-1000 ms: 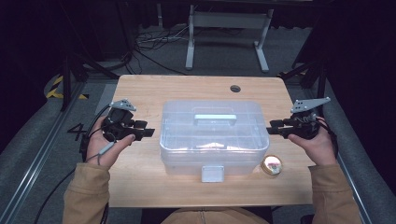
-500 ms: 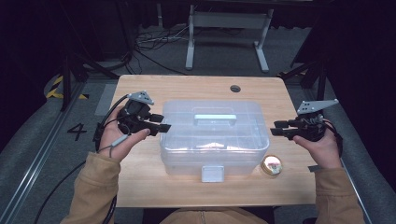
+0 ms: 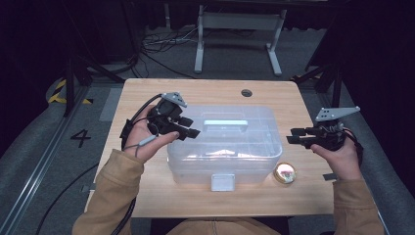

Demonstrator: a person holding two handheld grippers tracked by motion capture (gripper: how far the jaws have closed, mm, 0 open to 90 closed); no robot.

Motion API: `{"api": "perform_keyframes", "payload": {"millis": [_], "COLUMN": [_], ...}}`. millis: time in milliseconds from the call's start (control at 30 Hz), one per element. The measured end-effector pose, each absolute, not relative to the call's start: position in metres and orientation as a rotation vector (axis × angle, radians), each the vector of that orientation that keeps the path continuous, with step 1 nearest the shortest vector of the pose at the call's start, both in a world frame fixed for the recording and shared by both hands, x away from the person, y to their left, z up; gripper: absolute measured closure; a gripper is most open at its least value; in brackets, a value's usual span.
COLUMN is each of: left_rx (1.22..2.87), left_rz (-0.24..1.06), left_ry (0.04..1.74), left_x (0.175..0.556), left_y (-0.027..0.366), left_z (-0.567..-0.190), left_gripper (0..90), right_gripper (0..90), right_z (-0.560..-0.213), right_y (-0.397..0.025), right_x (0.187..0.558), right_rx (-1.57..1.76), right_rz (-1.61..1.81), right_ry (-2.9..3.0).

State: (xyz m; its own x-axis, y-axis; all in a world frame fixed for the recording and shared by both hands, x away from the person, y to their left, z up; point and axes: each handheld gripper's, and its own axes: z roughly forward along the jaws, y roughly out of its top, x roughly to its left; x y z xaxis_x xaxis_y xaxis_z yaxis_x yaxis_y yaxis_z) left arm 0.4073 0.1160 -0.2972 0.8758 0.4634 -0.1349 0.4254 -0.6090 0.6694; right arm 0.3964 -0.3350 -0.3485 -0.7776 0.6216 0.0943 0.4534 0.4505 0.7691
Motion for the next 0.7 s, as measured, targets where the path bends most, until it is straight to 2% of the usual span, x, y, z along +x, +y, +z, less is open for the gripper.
{"api": "perform_keyframes", "payload": {"millis": [400, 700], "left_rx": [2.323, 2.326], "left_rz": [0.051, 0.111], "left_ry": [0.588, 0.571], "left_x": [0.413, 0.416], "left_y": [0.091, 0.082], "left_z": [-0.303, -0.304], "left_gripper": [52.3, 64.1], "right_gripper": [59.9, 59.8], "right_z": [-0.349, -0.35], "right_y": [-0.332, -0.331], "right_x": [0.398, 0.398], "right_rx": [0.927, 0.925], "right_rz": [1.237, 1.238], "right_ry": [2.508, 2.51]}}
